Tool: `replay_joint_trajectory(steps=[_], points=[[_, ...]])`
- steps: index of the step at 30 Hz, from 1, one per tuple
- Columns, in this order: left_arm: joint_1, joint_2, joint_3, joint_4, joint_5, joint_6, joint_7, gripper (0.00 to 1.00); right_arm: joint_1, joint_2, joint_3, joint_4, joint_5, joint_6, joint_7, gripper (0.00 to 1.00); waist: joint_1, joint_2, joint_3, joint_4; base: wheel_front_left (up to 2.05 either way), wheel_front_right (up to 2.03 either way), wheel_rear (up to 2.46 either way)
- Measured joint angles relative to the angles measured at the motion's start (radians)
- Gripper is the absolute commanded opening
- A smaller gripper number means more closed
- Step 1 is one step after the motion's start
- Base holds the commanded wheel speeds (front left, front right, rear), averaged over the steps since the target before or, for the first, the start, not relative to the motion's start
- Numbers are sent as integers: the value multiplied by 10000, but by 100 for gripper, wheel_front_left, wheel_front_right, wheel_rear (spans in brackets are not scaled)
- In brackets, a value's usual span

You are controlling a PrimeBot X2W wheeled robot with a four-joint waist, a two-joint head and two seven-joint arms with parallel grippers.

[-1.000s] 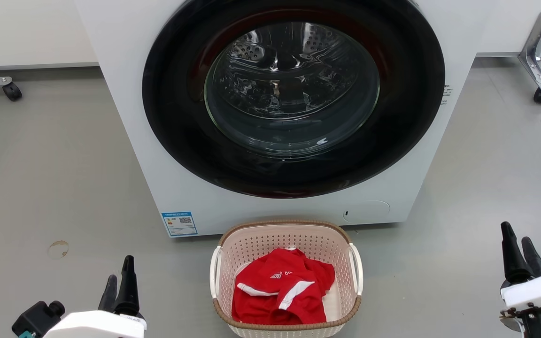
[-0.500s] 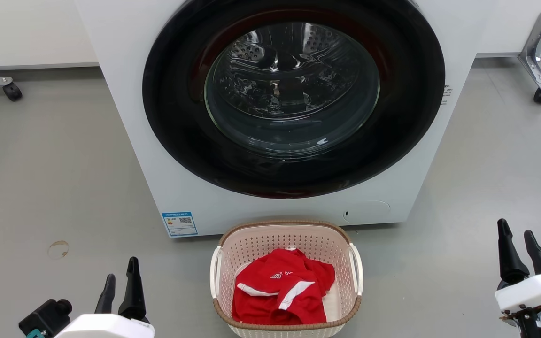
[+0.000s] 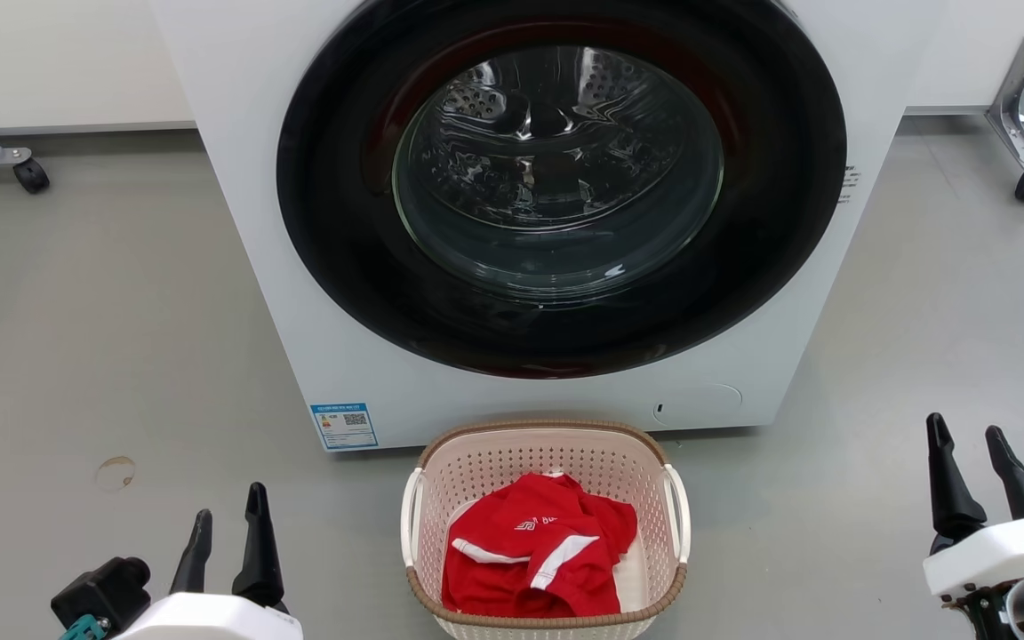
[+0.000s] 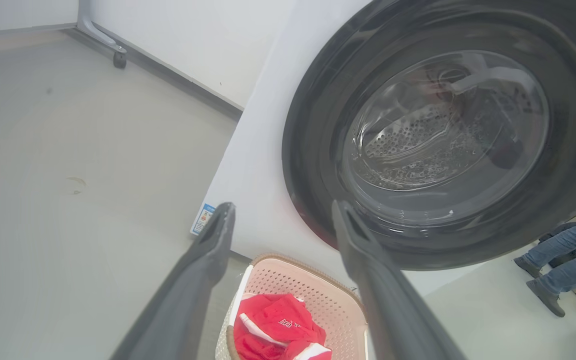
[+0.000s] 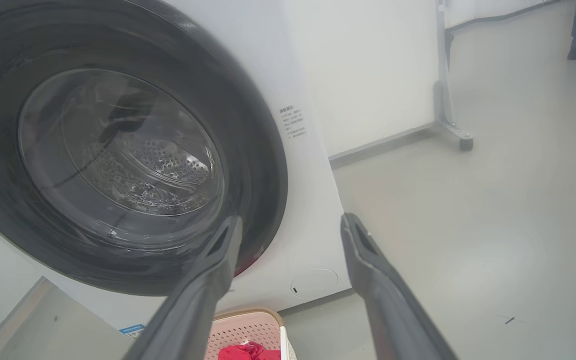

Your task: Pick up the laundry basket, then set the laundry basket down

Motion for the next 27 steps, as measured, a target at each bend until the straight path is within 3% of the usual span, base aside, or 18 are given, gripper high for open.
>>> replay_joint_trajectory(steps=[27], points=[[26,407,-694,-119,2497,550,-754,100,-248,-121,393,36,-2780,12,-725,100,0,0,-39,-23,0,0,0]])
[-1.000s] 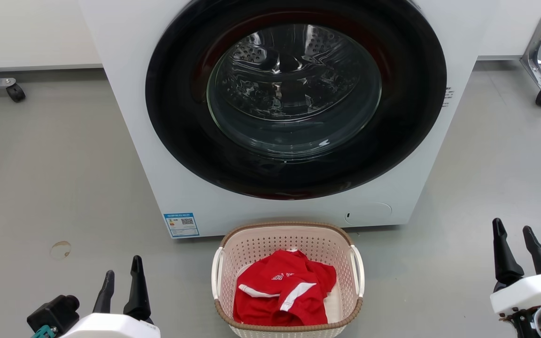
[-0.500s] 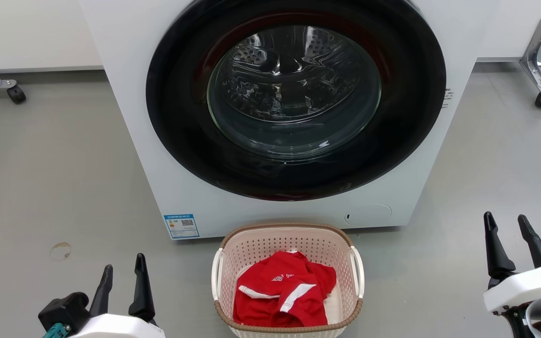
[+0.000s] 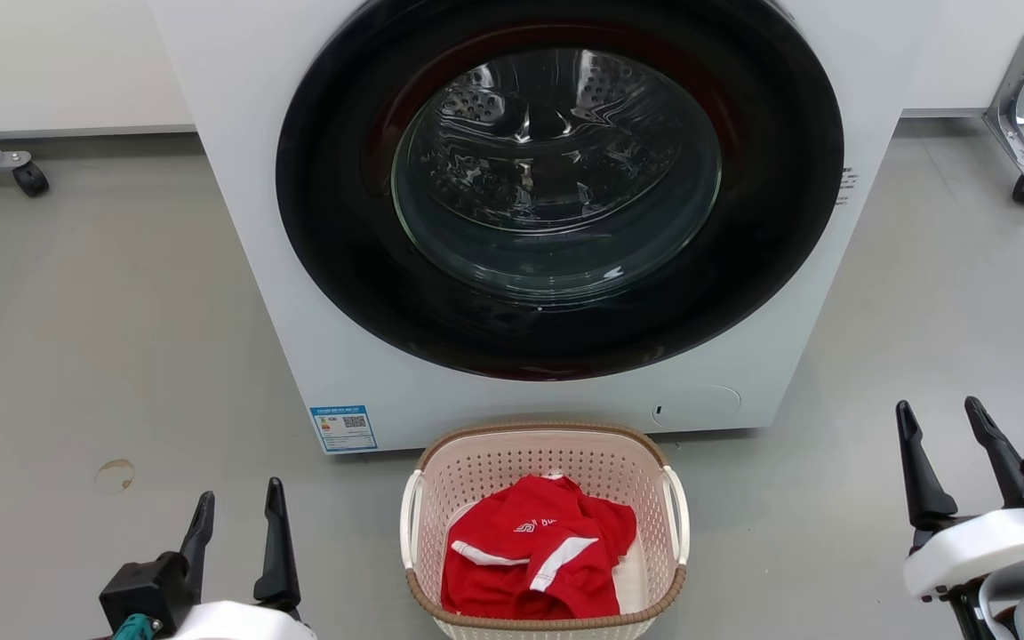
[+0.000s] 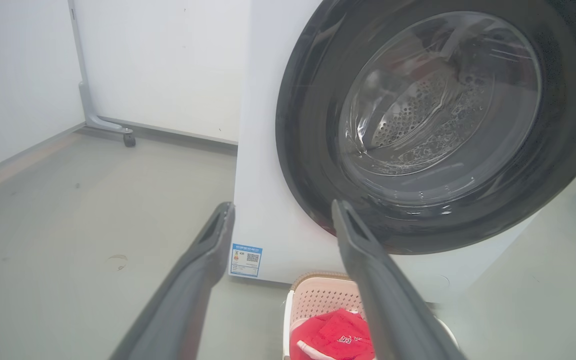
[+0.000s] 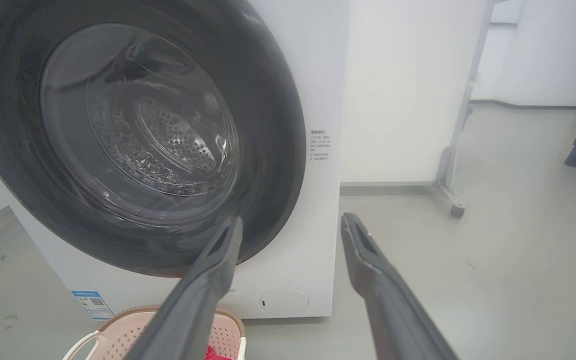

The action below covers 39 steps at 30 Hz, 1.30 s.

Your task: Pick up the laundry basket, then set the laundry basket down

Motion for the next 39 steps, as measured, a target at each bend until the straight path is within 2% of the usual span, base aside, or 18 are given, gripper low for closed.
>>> replay_joint_trajectory(steps=[8,23,29,39], points=[[6,88,-232,-46,706,174,-203,100,-140,-25,111,10,-846,2,-242,100,0,0,-2,10,0,0,0],[16,128,-282,-46,704,176,-203,100,-141,-38,138,84,-840,2,-242,100,0,0,-12,11,0,0,0],[17,155,-395,13,667,174,35,100,-140,-42,372,660,-545,2,-244,100,0,0,86,28,0,0,0],[-89,138,-585,138,577,159,272,100,-634,-52,407,938,-387,2,-244,100,0,0,1080,106,0,0,0]])
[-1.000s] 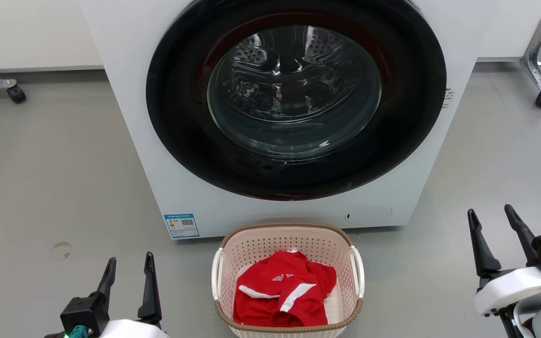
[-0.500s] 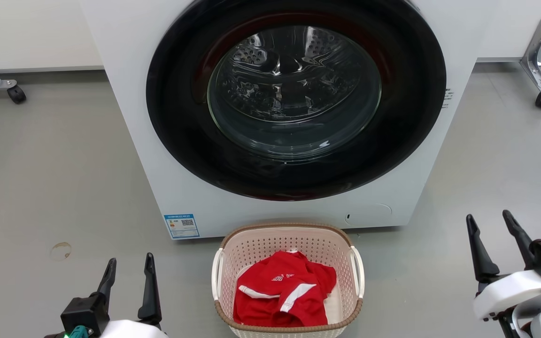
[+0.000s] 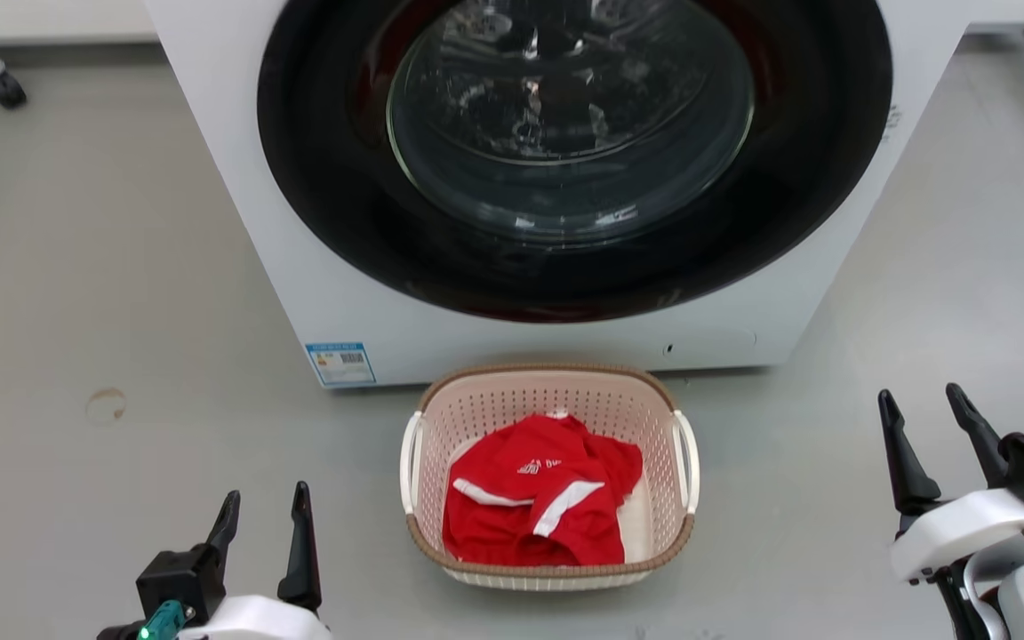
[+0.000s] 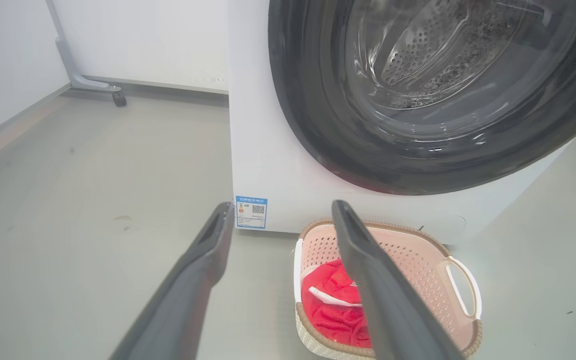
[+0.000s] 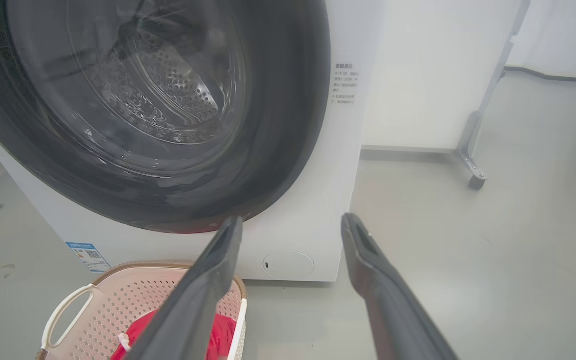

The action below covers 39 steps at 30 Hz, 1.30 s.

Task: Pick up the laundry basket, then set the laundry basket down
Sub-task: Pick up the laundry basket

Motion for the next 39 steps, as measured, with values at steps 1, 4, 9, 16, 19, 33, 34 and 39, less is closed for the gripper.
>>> replay_joint_trajectory(steps=[1,4,9,16,19,33,34,39], points=[[-66,-10,-15,36,0,-13,23,100,-78,0,0,0,2,0,0,100,0,0,151,13,0,0,0],[-571,-104,-100,190,-13,-102,25,100,-264,-4,15,-6,6,0,2,100,0,0,783,70,0,0,0],[-1055,-215,-205,497,-100,-278,-63,100,-553,-8,21,-35,6,2,0,100,0,0,1596,137,0,0,0],[-1725,-499,-284,945,-309,-585,-209,100,-823,-13,-31,-73,105,2,0,100,0,0,2741,178,0,0,0],[-2156,-566,-313,1271,-366,-761,-297,100,-958,-27,-102,-65,155,2,0,100,0,0,3263,206,0,0,0],[-4649,-1057,-445,3154,-472,-1779,-485,100,-1987,-111,-290,100,311,2,0,100,0,0,5711,477,0,0,0],[-4844,-1087,-458,3315,-472,-1866,-506,100,-2086,-123,-226,140,332,2,0,100,0,0,5894,508,0,0,0],[-5751,-1168,-483,3854,-477,-2163,-506,100,-2598,-142,36,286,648,2,0,100,0,0,6741,692,0,0,0]])
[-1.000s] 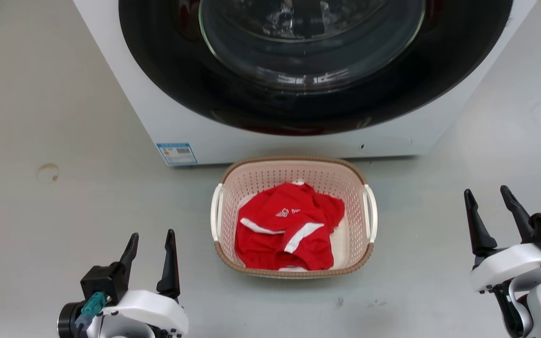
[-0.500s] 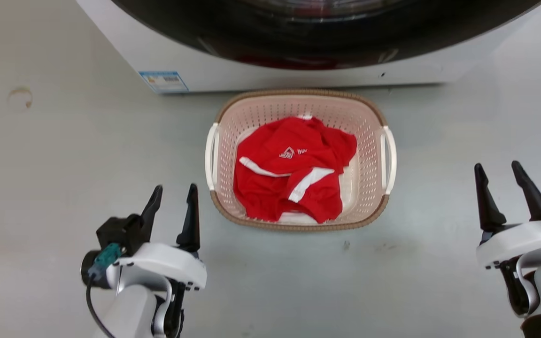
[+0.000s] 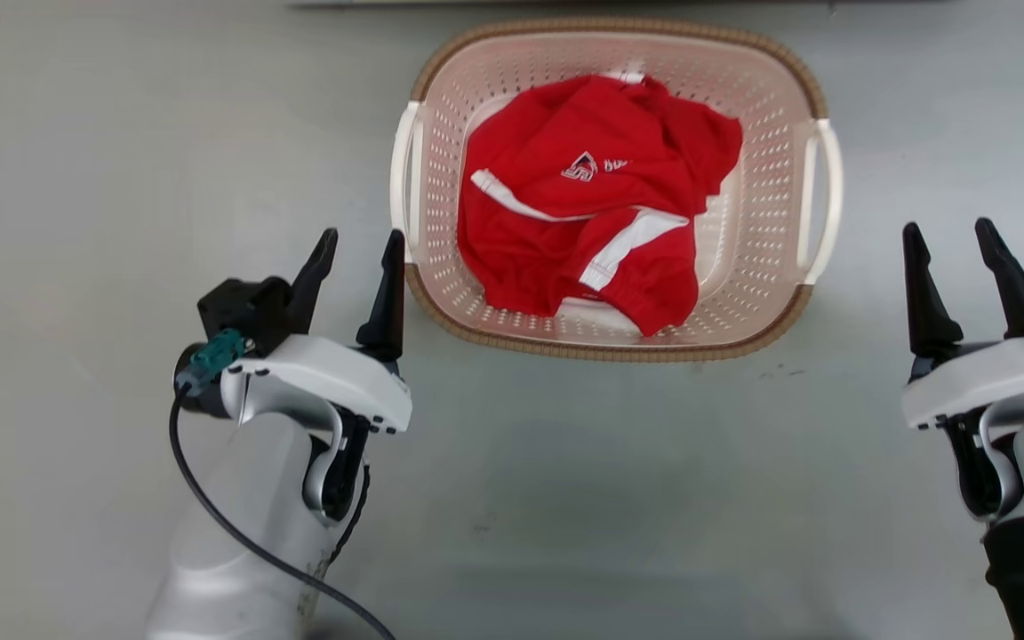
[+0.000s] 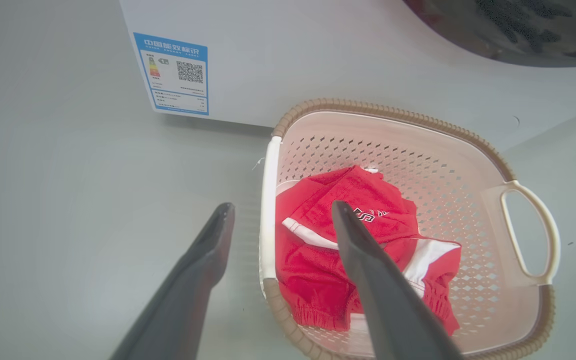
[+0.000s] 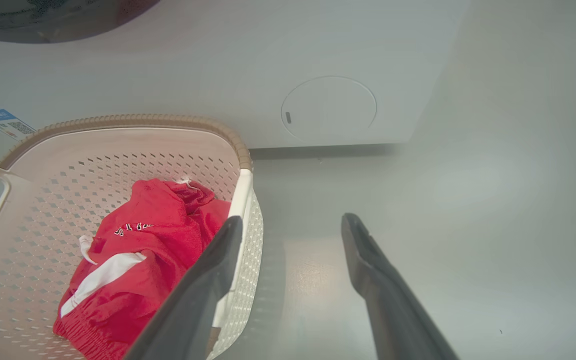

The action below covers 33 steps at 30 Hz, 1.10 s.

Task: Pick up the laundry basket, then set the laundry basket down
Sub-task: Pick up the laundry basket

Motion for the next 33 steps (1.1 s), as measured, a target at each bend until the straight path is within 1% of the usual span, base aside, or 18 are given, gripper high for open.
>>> replay_joint_trajectory(steps=[4,10,15,24,33], points=[[-593,-134,-117,470,2,-224,-4,100,-470,-31,291,136,153,0,0,100,0,0,581,166,0,0,0],[-1362,-194,-370,1198,6,-397,-12,100,-1046,-67,740,466,330,0,-2,100,0,-1,1169,418,0,0,0],[-1851,-207,-709,1779,17,-435,-13,100,-1448,-86,1120,815,529,0,-2,100,0,0,1353,555,0,0,0],[-2690,-238,-1908,2608,-410,-449,-13,100,-2204,-121,1473,1521,798,2,-4,100,0,0,1614,555,0,0,0],[-3317,-228,-2452,3415,-671,-453,-13,100,-2648,-132,1841,1925,982,2,-15,100,0,0,1833,448,0,0,0]])
